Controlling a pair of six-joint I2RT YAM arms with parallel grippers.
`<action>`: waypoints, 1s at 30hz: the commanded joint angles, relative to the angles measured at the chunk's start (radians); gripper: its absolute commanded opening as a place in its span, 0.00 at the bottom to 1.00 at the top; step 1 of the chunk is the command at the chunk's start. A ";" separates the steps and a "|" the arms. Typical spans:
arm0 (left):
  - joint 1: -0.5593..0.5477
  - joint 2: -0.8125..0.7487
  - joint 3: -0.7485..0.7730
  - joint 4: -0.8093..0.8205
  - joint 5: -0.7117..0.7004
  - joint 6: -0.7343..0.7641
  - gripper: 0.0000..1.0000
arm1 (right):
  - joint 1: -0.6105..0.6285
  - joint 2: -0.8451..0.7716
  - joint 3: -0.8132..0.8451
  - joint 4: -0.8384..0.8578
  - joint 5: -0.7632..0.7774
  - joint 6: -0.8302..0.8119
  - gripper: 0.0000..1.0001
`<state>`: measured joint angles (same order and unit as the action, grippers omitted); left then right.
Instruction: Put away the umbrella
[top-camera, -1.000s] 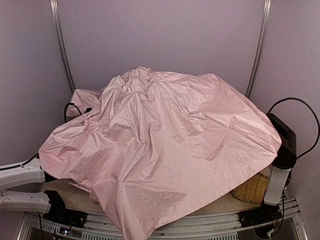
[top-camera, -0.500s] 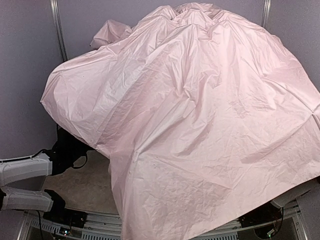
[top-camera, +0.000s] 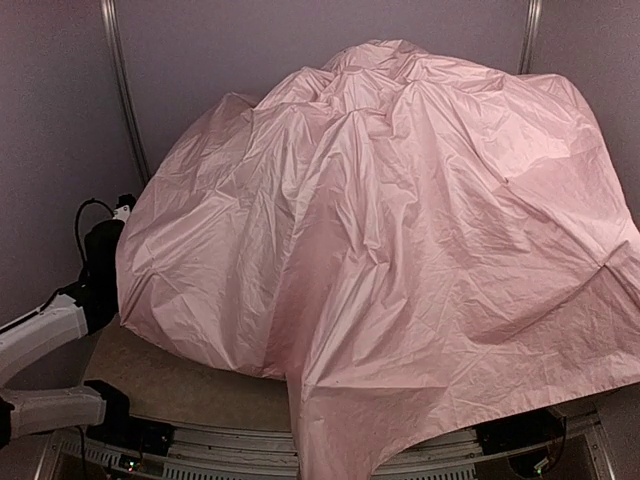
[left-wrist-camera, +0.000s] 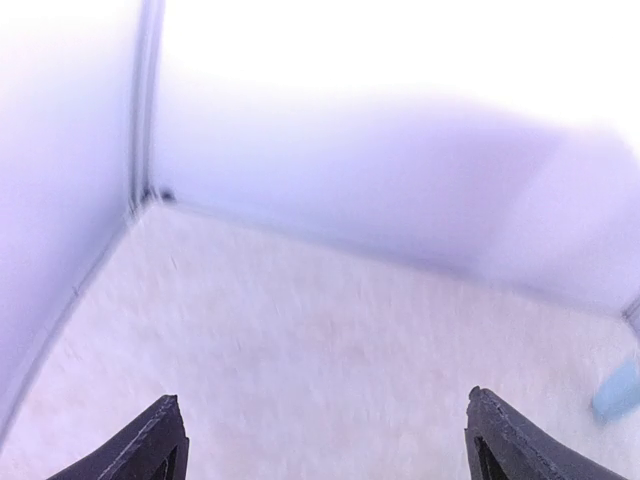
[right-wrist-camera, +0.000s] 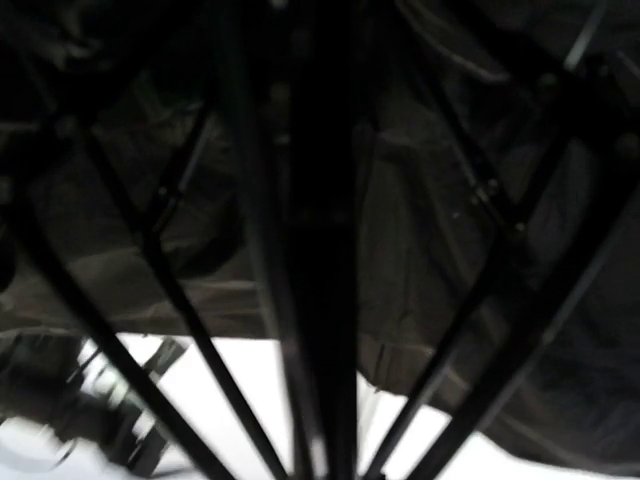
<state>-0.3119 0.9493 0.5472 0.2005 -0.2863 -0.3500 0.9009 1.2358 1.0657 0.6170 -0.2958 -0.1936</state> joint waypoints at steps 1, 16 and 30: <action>0.022 -0.064 0.051 -0.036 -0.078 0.023 0.93 | -0.002 0.020 0.040 -0.043 -0.123 0.028 0.00; -0.060 -0.109 0.132 0.006 -0.084 0.047 0.90 | 0.061 0.357 -0.021 0.418 -0.227 0.246 0.00; -0.279 0.156 0.100 0.120 -0.006 0.156 0.90 | 0.079 0.928 -0.214 0.914 -0.102 0.439 0.00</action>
<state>-0.5690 1.0760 0.6567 0.2546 -0.3397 -0.2222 0.9627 2.2223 0.8452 1.3746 -0.4427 0.2340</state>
